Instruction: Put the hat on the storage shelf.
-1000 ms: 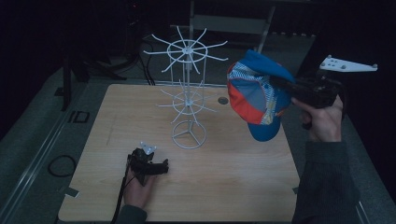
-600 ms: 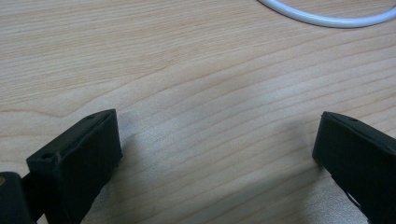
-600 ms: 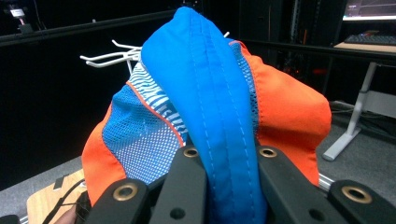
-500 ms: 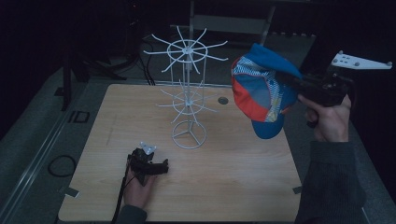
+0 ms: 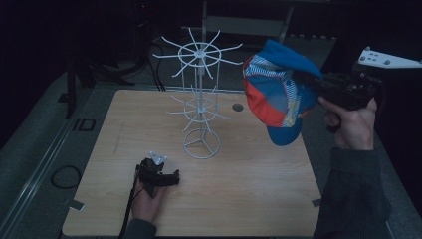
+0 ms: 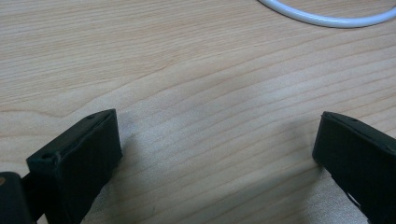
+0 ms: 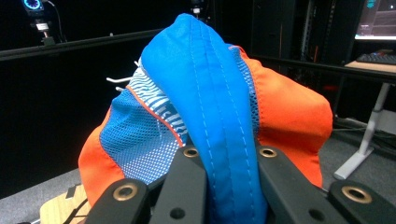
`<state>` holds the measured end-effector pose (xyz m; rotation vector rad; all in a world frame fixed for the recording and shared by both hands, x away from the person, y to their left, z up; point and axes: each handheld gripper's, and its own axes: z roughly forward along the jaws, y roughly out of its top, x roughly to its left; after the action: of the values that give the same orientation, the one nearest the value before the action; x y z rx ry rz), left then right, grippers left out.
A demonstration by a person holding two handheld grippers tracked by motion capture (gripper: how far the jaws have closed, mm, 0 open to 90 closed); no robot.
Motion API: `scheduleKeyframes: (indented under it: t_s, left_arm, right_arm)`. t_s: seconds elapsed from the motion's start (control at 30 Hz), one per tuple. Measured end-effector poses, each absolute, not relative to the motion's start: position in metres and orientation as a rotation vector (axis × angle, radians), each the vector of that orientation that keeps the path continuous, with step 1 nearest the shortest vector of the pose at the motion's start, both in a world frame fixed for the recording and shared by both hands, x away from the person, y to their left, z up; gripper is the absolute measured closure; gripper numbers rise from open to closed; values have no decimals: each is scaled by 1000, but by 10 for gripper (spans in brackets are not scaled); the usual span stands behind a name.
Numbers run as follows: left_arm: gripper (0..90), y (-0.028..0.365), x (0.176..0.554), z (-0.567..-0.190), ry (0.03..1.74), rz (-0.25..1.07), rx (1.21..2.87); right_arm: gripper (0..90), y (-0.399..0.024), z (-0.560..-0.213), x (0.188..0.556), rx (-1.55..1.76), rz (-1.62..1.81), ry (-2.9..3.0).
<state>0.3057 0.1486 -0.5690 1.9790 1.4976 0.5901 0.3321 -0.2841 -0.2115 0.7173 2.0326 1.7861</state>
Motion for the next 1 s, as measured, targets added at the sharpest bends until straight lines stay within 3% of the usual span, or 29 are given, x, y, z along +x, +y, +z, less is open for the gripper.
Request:
scheduleKeyframes:
  t_s: [0.47, 1.0]
  left_arm:
    - [14, 149, 306, -569, 1497, 592, 1977]
    - [14, 148, 306, -569, 1498, 596, 1968]
  right_arm:
    - [882, -256, -212, 351, 716, 1808, 2058]
    - [880, -233, -261, 378, 798, 1787, 2188]
